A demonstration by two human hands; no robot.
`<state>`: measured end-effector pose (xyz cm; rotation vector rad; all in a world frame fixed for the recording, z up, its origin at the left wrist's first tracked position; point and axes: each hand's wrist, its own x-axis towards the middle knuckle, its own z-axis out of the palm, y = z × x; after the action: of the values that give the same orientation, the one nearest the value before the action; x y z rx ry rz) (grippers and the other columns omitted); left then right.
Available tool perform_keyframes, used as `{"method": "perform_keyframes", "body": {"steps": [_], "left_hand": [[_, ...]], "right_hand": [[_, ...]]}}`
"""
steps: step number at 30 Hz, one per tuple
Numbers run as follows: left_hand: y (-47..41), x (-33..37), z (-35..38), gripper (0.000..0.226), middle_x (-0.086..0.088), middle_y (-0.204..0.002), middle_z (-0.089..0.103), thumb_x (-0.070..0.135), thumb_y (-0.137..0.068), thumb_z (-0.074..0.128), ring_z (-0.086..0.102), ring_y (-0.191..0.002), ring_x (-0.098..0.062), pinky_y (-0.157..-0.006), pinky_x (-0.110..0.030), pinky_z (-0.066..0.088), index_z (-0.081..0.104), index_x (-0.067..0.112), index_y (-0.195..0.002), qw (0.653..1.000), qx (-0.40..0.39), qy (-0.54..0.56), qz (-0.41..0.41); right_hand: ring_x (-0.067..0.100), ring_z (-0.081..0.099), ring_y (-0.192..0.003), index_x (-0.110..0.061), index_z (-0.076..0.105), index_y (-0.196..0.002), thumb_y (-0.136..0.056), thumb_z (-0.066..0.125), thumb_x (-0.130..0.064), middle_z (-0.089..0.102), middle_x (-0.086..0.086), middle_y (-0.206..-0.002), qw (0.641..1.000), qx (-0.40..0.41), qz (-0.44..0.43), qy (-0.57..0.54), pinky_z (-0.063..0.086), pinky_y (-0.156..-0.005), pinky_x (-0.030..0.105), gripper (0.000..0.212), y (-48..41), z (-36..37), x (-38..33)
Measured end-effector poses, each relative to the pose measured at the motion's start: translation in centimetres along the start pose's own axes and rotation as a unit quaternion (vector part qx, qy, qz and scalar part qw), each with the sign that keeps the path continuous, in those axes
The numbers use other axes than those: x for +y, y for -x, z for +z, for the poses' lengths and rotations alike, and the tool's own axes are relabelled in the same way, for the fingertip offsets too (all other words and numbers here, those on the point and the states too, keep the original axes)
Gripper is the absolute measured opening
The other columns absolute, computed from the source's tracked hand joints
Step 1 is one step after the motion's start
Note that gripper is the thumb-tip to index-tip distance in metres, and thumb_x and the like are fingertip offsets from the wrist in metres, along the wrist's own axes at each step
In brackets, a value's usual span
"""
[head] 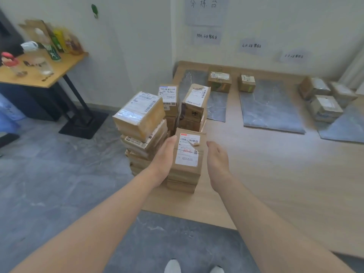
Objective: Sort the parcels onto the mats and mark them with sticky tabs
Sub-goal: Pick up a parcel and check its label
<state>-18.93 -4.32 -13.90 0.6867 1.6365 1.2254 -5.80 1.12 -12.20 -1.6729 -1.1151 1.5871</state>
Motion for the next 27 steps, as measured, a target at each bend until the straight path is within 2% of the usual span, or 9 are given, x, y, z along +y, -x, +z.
{"method": "perform_keyframes", "body": {"steps": [3, 6, 8, 11, 14, 18, 20, 24, 27], "left_hand": [[-0.8, -2.2, -0.1, 0.050, 0.007, -0.122, 0.071, 0.052, -0.104, 0.029, 0.062, -0.118, -0.010, -0.110, -0.036, 0.042, 0.064, 0.027, -0.129, 1.000, -0.004, -0.006, -0.026], [-0.9, -3.1, -0.1, 0.056, 0.009, -0.132, 0.064, 0.061, -0.098, 0.032, 0.054, -0.127, -0.011, -0.117, -0.042, 0.033, 0.060, 0.028, -0.133, 0.999, 0.013, -0.010, -0.049], [-1.2, -3.2, -0.2, 0.039, 0.014, -0.115, 0.067, 0.053, -0.105, 0.031, 0.058, -0.113, -0.004, -0.109, -0.031, 0.038, 0.063, 0.033, -0.114, 0.998, 0.023, -0.006, -0.064], [-1.2, -2.0, 0.3, 0.037, 0.024, -0.084, 0.065, 0.044, -0.108, 0.029, 0.059, -0.086, 0.006, -0.080, -0.021, 0.044, 0.059, 0.038, -0.087, 0.997, 0.031, 0.017, -0.073], [-0.8, -0.4, 0.7, 0.039, 0.022, -0.078, 0.071, 0.046, -0.108, 0.030, 0.062, -0.089, 0.001, -0.081, -0.025, 0.045, 0.062, 0.037, -0.086, 0.997, 0.035, 0.021, -0.066], [-0.2, 2.0, 1.2, 0.038, 0.025, -0.068, 0.071, 0.047, -0.107, 0.029, 0.068, -0.071, 0.004, -0.063, -0.020, 0.046, 0.060, 0.036, -0.088, 0.998, 0.022, 0.014, -0.053], [0.7, 3.8, 1.8, 0.038, 0.026, -0.065, 0.070, 0.047, -0.107, 0.030, 0.068, -0.070, 0.003, -0.064, -0.021, 0.046, 0.059, 0.035, -0.087, 0.998, 0.012, 0.021, -0.049], [1.7, 7.5, 3.3, 0.041, 0.024, -0.065, 0.070, 0.048, -0.106, 0.032, 0.063, -0.087, -0.005, -0.083, -0.031, 0.048, 0.063, 0.033, -0.084, 1.000, 0.001, -0.004, -0.015], [2.3, 10.2, 5.0, 0.051, 0.003, -0.091, 0.078, 0.051, -0.105, 0.030, 0.070, -0.090, -0.014, -0.080, -0.031, 0.053, 0.072, 0.025, -0.095, 0.999, -0.040, -0.008, -0.007]], "right_hand": [[0.014, 0.043, -0.068, -0.014, 0.064, -0.088, -0.104, 0.043, -0.028, 0.055, -0.003, -0.074, 1.000, 0.005, 0.031, 0.000, 0.034, -0.064, 0.031, 0.029, -1.0, 0.5, 1.6], [0.016, 0.045, -0.070, -0.021, 0.057, -0.076, -0.103, 0.042, -0.028, 0.053, -0.007, -0.072, 0.999, -0.005, 0.049, -0.002, 0.034, -0.060, 0.029, 0.032, -1.4, 0.7, 2.6], [0.018, 0.046, -0.071, -0.020, 0.059, -0.078, -0.102, 0.041, -0.030, 0.055, -0.007, -0.073, 0.999, -0.014, 0.050, 0.005, 0.034, -0.060, 0.030, 0.031, -1.5, 0.7, 2.9], [0.008, 0.045, -0.068, -0.020, 0.062, -0.092, -0.105, 0.040, -0.032, 0.053, -0.010, -0.078, 0.999, -0.012, 0.041, 0.024, 0.034, -0.059, 0.026, 0.028, -1.2, 0.3, 2.5], [0.005, 0.049, -0.070, -0.015, 0.065, -0.102, -0.104, 0.039, -0.032, 0.059, -0.010, -0.081, 1.000, -0.004, 0.018, 0.024, 0.035, -0.059, 0.028, 0.032, -1.0, -0.1, 1.9], [0.009, 0.052, -0.070, -0.016, 0.063, -0.092, -0.104, 0.038, -0.031, 0.063, -0.005, -0.082, 1.000, 0.006, -0.009, 0.015, 0.037, -0.059, 0.029, 0.032, 0.5, -1.0, -0.2], [0.013, 0.053, -0.072, -0.015, 0.063, -0.088, -0.102, 0.038, -0.031, 0.066, 0.000, -0.086, 0.999, 0.011, -0.028, 0.009, 0.038, -0.061, 0.032, 0.033, 1.3, -1.7, -1.4], [0.017, 0.051, -0.073, -0.007, 0.065, -0.095, -0.098, 0.041, -0.034, 0.067, 0.003, -0.089, 0.998, 0.020, -0.065, -0.011, 0.038, -0.064, 0.033, 0.036, 3.0, -4.1, -4.4], [0.015, 0.057, -0.072, -0.014, 0.067, -0.094, -0.100, 0.040, -0.034, 0.071, -0.001, -0.088, 0.996, 0.036, -0.081, -0.029, 0.039, -0.062, 0.031, 0.034, 3.8, -6.6, -6.8]]}}
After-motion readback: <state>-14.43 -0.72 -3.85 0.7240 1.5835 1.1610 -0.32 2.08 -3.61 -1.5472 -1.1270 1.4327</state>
